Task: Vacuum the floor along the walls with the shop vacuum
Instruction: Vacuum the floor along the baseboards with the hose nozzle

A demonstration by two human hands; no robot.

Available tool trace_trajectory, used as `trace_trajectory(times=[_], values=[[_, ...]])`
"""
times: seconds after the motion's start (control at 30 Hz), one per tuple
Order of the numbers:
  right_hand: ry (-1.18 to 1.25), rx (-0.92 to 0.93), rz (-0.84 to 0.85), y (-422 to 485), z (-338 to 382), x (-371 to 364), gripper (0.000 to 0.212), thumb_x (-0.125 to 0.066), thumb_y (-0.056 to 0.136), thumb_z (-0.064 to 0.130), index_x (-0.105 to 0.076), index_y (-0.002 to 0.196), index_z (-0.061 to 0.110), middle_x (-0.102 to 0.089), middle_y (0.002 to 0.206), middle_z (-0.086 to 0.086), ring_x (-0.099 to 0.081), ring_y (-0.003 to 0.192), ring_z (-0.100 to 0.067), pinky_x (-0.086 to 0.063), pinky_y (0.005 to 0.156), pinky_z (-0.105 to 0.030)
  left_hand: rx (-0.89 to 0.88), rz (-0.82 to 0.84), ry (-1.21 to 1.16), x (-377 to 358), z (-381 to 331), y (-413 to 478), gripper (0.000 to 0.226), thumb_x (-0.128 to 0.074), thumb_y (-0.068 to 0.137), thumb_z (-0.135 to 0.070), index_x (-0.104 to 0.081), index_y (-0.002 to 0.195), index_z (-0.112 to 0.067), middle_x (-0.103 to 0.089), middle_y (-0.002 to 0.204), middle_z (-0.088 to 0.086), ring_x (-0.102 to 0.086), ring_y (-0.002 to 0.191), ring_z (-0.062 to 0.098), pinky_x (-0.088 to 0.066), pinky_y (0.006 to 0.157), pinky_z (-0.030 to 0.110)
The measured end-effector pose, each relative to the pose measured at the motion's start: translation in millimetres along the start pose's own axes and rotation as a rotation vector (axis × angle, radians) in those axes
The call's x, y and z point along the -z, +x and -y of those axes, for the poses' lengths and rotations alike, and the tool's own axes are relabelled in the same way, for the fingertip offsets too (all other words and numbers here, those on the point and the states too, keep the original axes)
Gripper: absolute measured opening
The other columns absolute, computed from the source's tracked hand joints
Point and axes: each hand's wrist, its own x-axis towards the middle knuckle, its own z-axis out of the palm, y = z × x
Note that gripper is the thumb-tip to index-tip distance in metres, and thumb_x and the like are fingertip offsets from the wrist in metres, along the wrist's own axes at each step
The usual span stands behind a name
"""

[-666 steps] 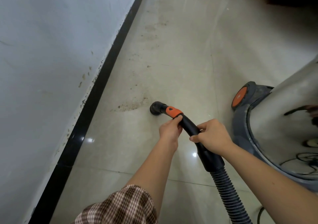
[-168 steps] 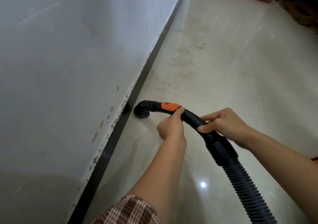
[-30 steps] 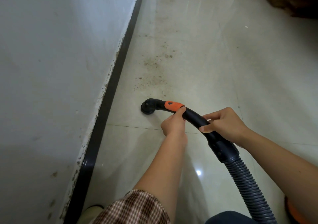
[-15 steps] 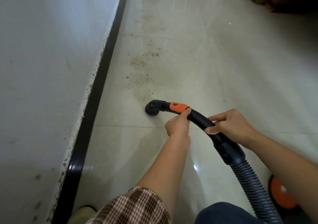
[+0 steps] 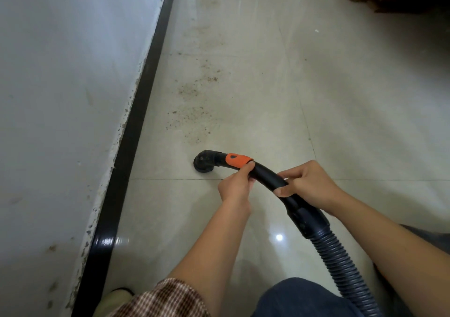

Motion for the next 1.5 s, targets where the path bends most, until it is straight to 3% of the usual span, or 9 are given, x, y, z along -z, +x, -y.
trace_trajectory(times=[0.17, 0.27, 0.4, 0.53, 0.73, 0.97, 1.13, 1.37, 1.5], values=[[-0.001, 0.016, -0.011, -2, -6, 3, 0.022, -0.079, 0.067, 0.007, -0.08, 0.079, 0.025, -0.075, 0.069, -0.006, -0.071, 0.062, -0.023, -0.06, 0.064, -0.03, -0.039, 0.008, 0.037, -5, 3, -1, 0.015, -0.078, 0.078, -0.005, -0.065, 0.084, -0.008, -0.074, 0.072, 0.001, -0.071, 0.06, 0.006, -0.051, 0.068, 0.021], [0.006, 0.015, -0.053, -5, -12, 15, 0.02, -0.079, 0.066, 0.008, -0.079, 0.078, 0.024, -0.074, 0.067, -0.006, -0.071, 0.064, -0.026, -0.06, 0.065, -0.033, -0.03, 0.021, 0.08, -21, 10, -2, 0.015, -0.078, 0.079, -0.007, -0.065, 0.087, -0.008, -0.073, 0.082, 0.004, -0.071, 0.064, 0.008, -0.05, 0.06, 0.017], [0.002, 0.007, -0.108, -9, -23, 33, 0.014, -0.079, 0.067, 0.007, -0.079, 0.077, 0.018, -0.073, 0.068, -0.011, -0.071, 0.069, -0.032, -0.059, 0.07, -0.038, 0.008, 0.033, 0.126, -44, 23, -8, 0.025, -0.078, 0.08, -0.009, -0.065, 0.1, -0.004, -0.073, 0.096, 0.011, -0.072, 0.077, 0.014, -0.053, 0.064, 0.019], [0.029, -0.017, -0.173, -17, -36, 47, 0.015, -0.08, 0.067, 0.009, -0.079, 0.074, 0.022, -0.072, 0.065, -0.009, -0.07, 0.065, -0.029, -0.056, 0.064, -0.032, 0.036, 0.063, 0.138, -62, 35, -16, 0.024, -0.076, 0.081, -0.006, -0.065, 0.101, -0.002, -0.073, 0.095, 0.012, -0.071, 0.073, 0.014, -0.056, 0.06, 0.018], [0.048, -0.057, -0.274, -28, -52, 64, 0.014, -0.08, 0.066, 0.01, -0.079, 0.073, 0.023, -0.071, 0.065, -0.01, -0.069, 0.066, -0.029, -0.056, 0.064, -0.032, 0.09, 0.16, 0.234, -82, 50, -17, 0.02, -0.075, 0.082, -0.006, -0.065, 0.099, -0.003, -0.073, 0.085, 0.009, -0.071, 0.07, 0.014, -0.057, 0.07, 0.021], [0.079, -0.095, -0.289, -24, -51, 72, 0.017, -0.079, 0.065, 0.008, -0.079, 0.072, 0.023, -0.069, 0.065, -0.016, -0.061, 0.054, -0.022, -0.059, 0.067, -0.042, 0.109, 0.204, 0.26, -95, 45, -14, 0.017, -0.074, 0.083, -0.004, -0.065, 0.097, -0.001, -0.073, 0.091, 0.012, -0.071, 0.064, 0.012, -0.057, 0.078, 0.025], [0.105, -0.102, -0.26, -2, -44, 62, 0.024, -0.08, 0.067, 0.006, -0.081, 0.086, 0.02, -0.068, 0.061, -0.002, -0.064, 0.056, -0.02, -0.059, 0.069, -0.037, 0.101, 0.155, 0.244, -92, 28, 1, 0.013, -0.075, 0.081, -0.002, -0.063, 0.089, -0.002, -0.072, 0.087, 0.012, -0.071, 0.065, 0.014, -0.057, 0.073, 0.024], [0.125, -0.067, -0.213, 39, -8, 46, 0.024, -0.079, 0.069, 0.007, -0.08, 0.091, 0.018, -0.07, 0.062, -0.002, -0.064, 0.051, -0.017, -0.054, 0.059, -0.028, 0.052, 0.114, 0.217, -90, -17, 33, 0.014, -0.075, 0.082, -0.002, -0.064, 0.09, -0.003, -0.072, 0.095, 0.014, -0.071, 0.072, 0.016, -0.057, 0.078, 0.025], [0.121, -0.054, -0.21, 61, 8, 36, 0.027, -0.079, 0.07, 0.008, -0.079, 0.095, 0.018, -0.072, 0.067, -0.002, -0.065, 0.055, -0.016, -0.051, 0.06, -0.025, 0.033, 0.11, 0.19, -88, -35, 54, 0.015, -0.076, 0.081, -0.004, -0.065, 0.092, -0.004, -0.073, 0.091, 0.011, -0.071, 0.071, 0.014, -0.056, 0.069, 0.02]])
